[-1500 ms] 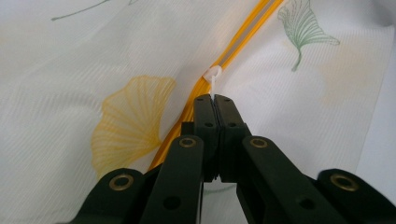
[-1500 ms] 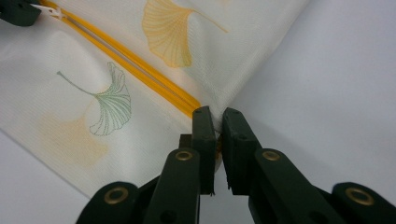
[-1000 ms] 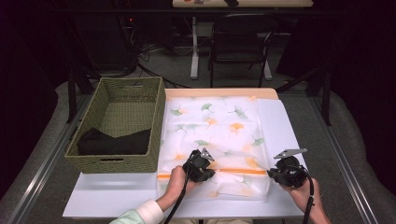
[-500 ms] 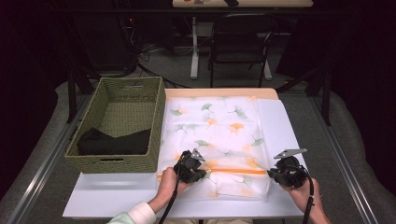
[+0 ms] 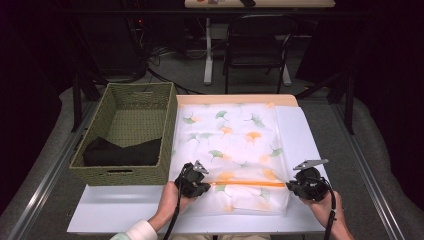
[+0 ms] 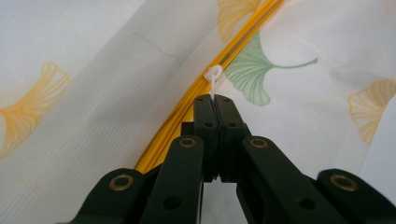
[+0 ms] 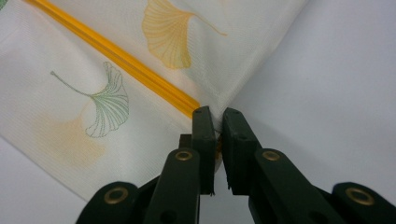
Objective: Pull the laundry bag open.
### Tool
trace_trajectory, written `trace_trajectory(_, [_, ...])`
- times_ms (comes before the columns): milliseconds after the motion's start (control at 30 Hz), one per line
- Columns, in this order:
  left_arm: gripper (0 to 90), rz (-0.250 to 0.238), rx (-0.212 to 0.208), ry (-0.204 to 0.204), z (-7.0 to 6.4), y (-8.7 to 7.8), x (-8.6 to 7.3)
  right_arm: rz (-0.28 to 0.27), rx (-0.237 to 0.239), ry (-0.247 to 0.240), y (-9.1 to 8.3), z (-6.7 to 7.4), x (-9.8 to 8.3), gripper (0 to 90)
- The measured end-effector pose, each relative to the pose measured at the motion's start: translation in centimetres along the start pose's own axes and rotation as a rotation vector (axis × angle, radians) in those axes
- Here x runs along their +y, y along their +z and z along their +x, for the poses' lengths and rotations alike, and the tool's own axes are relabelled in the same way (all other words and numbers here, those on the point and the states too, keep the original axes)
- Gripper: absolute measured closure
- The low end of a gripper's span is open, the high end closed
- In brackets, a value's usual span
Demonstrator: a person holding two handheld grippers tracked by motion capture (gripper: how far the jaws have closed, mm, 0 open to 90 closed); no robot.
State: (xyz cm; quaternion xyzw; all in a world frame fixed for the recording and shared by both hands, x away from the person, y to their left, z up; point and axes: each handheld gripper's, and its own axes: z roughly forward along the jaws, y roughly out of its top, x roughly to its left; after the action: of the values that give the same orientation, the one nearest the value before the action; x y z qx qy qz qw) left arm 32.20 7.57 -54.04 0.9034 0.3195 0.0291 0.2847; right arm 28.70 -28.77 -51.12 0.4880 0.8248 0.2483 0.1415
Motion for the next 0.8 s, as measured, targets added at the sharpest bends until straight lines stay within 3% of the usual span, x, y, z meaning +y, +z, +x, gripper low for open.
trace_trajectory(133, [89.5, -0.003, 0.008, -0.017, 0.4, -0.6, -0.7, -0.001, -0.001, 0.003, 0.1, 0.0, 0.0, 84.2])
trace_trajectory(167, [89.5, -0.001, 0.034, -0.044, 0.9, -1.6, -2.2, -0.001, -0.001, 0.003, 0.1, 0.0, 0.0, 84.2])
trace_trajectory(400, [89.5, -0.001, 0.034, -0.044, 0.9, -1.6, -2.2, 0.0, -0.004, 0.006, 0.1, 0.0, 0.0, 84.2])
trace_trajectory(567, [89.5, 0.002, 0.075, -0.079, 1.5, -3.0, -4.0, 0.001, -0.006, 0.002, 0.1, 0.0, -0.1, 84.2])
trace_trajectory(800, [89.5, 0.002, 0.091, -0.106, 2.1, -3.8, -5.3, 0.006, -0.01, 0.003, 0.1, 0.0, -0.1, 84.2])
